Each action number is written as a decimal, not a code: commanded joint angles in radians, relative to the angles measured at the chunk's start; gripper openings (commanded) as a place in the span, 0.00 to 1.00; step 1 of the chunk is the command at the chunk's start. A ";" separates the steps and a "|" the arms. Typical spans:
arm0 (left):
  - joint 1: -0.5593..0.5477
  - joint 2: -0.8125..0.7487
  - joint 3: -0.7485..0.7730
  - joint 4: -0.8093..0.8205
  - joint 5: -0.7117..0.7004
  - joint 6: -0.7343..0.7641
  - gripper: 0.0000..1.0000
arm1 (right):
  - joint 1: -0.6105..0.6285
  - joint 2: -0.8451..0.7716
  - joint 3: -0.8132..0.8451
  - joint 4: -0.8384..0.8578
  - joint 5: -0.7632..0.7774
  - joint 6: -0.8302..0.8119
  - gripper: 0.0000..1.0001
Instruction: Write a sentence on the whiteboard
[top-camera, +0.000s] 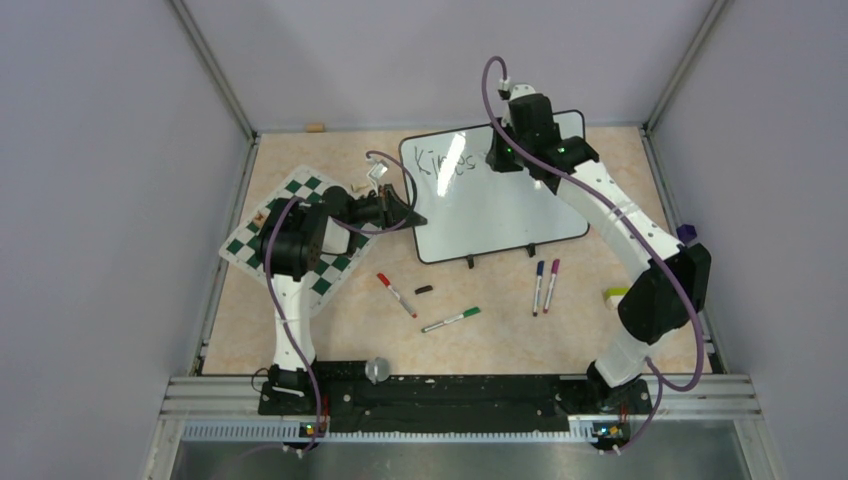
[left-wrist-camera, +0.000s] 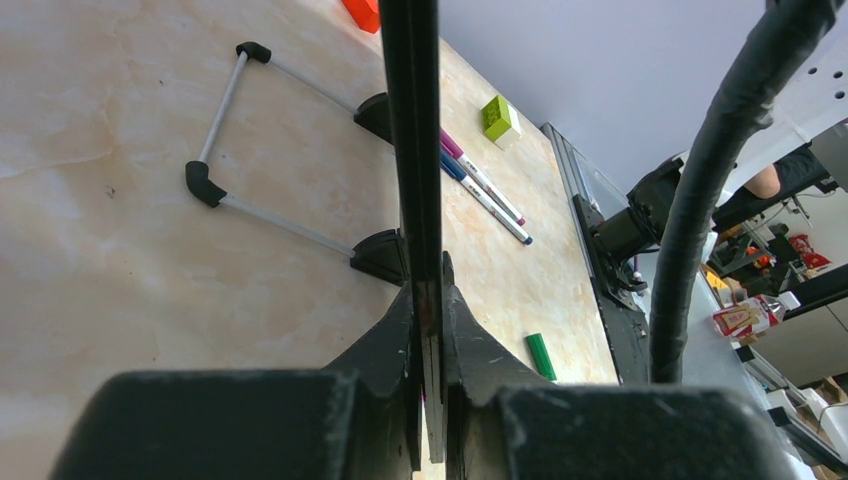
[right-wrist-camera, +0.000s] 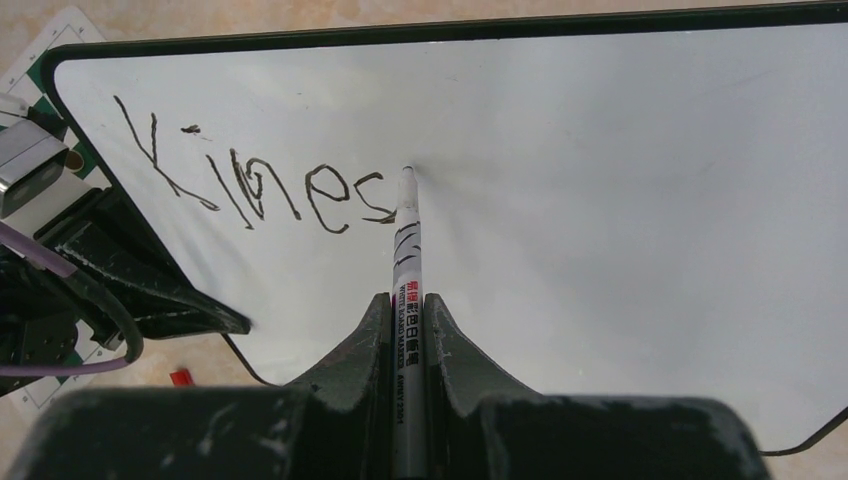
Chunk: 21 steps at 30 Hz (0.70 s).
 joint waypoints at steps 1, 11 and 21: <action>-0.019 -0.028 0.026 0.124 0.058 0.058 0.00 | -0.006 0.004 0.058 0.003 0.047 0.002 0.00; -0.019 -0.019 0.045 0.124 0.067 0.048 0.00 | -0.006 0.010 0.065 -0.008 0.072 0.002 0.00; -0.019 -0.022 0.042 0.124 0.070 0.051 0.00 | -0.005 0.049 0.090 -0.027 0.053 0.004 0.00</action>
